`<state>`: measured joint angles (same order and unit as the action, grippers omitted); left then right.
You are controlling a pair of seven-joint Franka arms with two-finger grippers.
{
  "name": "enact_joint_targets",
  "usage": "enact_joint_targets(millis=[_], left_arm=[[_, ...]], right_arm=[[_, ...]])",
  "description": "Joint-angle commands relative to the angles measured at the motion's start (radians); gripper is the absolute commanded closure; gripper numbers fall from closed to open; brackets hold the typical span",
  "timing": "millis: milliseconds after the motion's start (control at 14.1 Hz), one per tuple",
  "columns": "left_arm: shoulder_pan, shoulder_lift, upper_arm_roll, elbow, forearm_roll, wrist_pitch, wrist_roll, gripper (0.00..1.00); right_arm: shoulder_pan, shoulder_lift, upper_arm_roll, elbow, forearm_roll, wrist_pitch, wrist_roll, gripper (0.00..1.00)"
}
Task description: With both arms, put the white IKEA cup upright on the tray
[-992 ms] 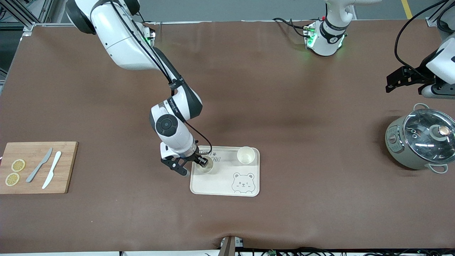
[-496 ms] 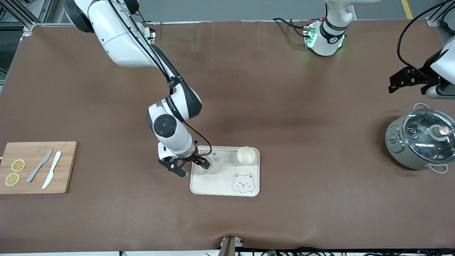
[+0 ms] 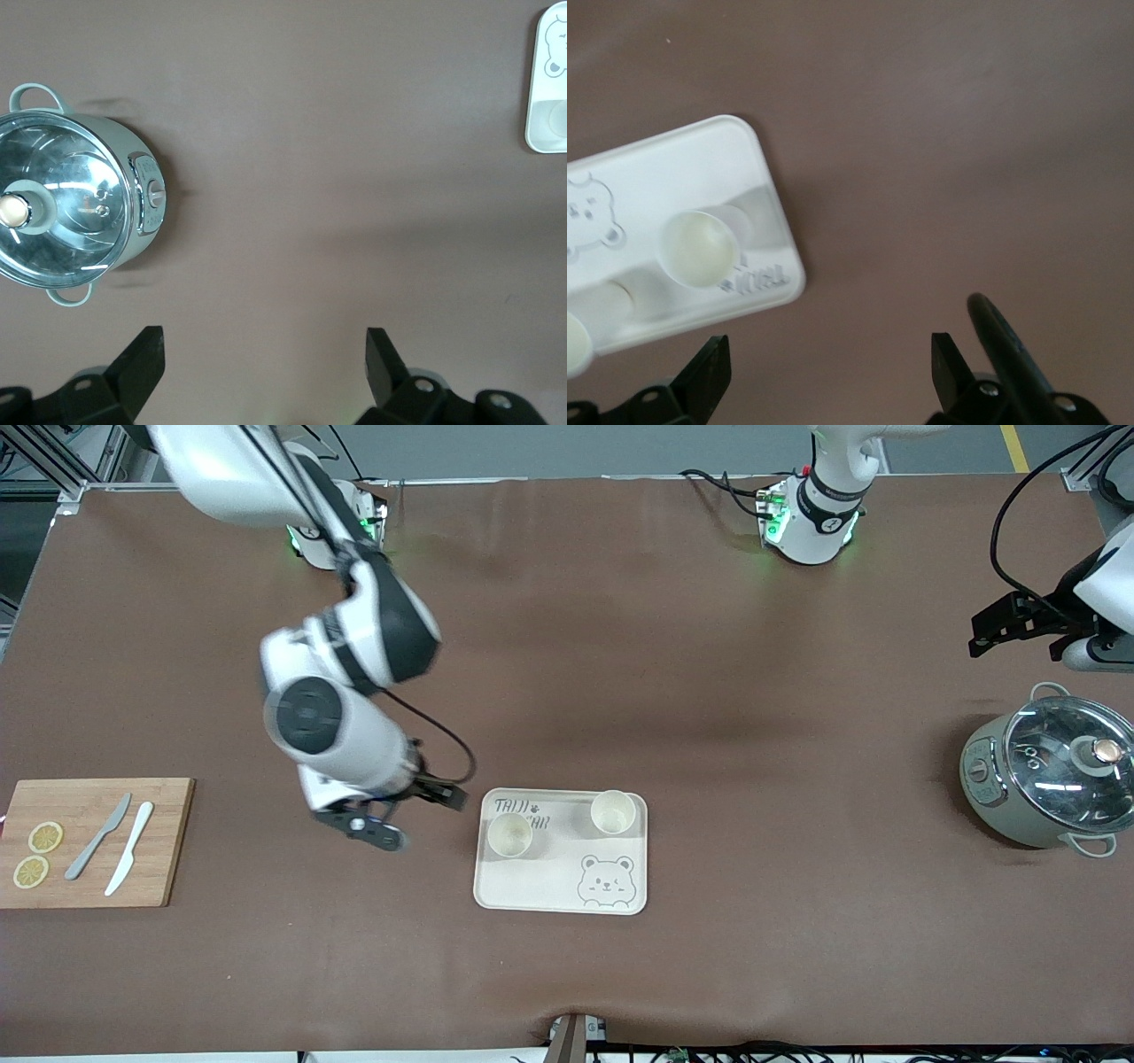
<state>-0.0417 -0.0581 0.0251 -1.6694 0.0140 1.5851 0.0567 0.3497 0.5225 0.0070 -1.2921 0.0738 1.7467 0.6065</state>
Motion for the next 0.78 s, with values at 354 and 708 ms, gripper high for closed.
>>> enact_joint_targets(millis=[354, 708], left_arm=[[0.0, 0.0, -0.001, 0.014, 0.006, 0.0, 0.015, 0.0], [-0.001, 0.0, -0.001, 0.016, 0.004, -0.004, 0.015, 0.0]], right_arm=[[-0.305, -0.254, 0.01, -0.091, -0.141, -0.127, -0.499, 0.0], [-0.382, -0.306, 0.01, -0.177, -0.141, -0.099, -0.574, 0.0]])
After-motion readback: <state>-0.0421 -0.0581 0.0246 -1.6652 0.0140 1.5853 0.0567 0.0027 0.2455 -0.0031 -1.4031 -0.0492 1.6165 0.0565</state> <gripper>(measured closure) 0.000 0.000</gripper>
